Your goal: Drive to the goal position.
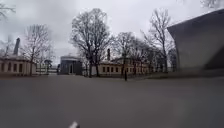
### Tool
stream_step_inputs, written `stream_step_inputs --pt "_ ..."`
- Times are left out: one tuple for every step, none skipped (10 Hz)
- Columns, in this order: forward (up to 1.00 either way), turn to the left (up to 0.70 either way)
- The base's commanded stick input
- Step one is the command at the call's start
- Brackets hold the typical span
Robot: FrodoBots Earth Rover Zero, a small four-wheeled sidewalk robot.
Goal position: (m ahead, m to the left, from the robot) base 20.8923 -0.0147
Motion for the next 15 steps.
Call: stream_step_inputs --pt "1.00 0.00" --pt "1.00 0.00" --pt "1.00 0.00" --pt "1.00 0.00" --pt "1.00 0.00" --pt "1.00 0.00" --pt "1.00 0.00" --pt "1.00 0.00" --pt "1.00 0.00" --pt "1.00 0.00" --pt "1.00 0.00" --pt "1.00 0.00" --pt "1.00 0.00" --pt "1.00 0.00" --pt "1.00 0.00"
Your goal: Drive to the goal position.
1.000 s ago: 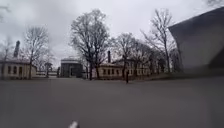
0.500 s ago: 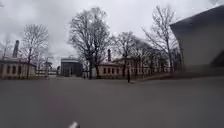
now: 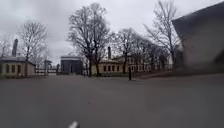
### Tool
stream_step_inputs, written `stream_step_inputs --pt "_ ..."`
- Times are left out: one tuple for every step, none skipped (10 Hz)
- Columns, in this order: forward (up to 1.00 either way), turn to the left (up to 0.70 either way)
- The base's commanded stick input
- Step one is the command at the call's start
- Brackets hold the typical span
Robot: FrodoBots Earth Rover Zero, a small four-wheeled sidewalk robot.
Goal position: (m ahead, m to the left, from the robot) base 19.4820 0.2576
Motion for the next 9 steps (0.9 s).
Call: stream_step_inputs --pt "1.00 0.00" --pt "1.00 0.00" --pt "1.00 0.00" --pt "1.00 0.00" --pt "1.00 0.00" --pt "1.00 0.00" --pt "1.00 0.00" --pt "1.00 0.00" --pt "1.00 0.00"
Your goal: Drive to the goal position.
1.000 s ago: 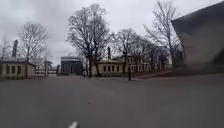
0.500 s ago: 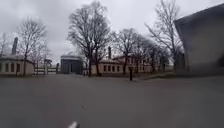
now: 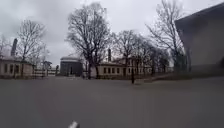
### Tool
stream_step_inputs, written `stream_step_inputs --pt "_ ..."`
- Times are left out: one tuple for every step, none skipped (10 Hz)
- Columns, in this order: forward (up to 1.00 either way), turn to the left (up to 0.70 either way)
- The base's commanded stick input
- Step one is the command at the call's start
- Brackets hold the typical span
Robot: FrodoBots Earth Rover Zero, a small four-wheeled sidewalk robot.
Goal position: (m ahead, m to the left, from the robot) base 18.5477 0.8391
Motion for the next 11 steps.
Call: stream_step_inputs --pt "1.00 0.00" --pt "1.00 -0.29" --pt "1.00 -0.38" --pt "1.00 -0.40" --pt "1.00 -0.40" --pt "1.00 -0.40" --pt "1.00 -0.40" --pt "1.00 -0.40" --pt "1.00 -0.15" --pt "1.00 0.00" --pt "1.00 0.00"
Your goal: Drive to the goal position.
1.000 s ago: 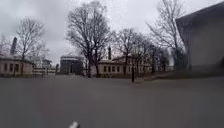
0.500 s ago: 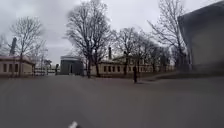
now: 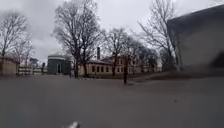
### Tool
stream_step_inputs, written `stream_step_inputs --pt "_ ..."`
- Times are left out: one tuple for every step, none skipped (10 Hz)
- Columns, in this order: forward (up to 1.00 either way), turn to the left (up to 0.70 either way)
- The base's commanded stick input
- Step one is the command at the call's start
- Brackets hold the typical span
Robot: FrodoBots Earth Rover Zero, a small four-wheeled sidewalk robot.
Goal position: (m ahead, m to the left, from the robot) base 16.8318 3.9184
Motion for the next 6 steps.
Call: stream_step_inputs --pt "1.00 0.00" --pt "1.00 0.00" --pt "1.00 0.00" --pt "1.00 0.00" --pt "1.00 0.00" --pt "1.00 0.00"
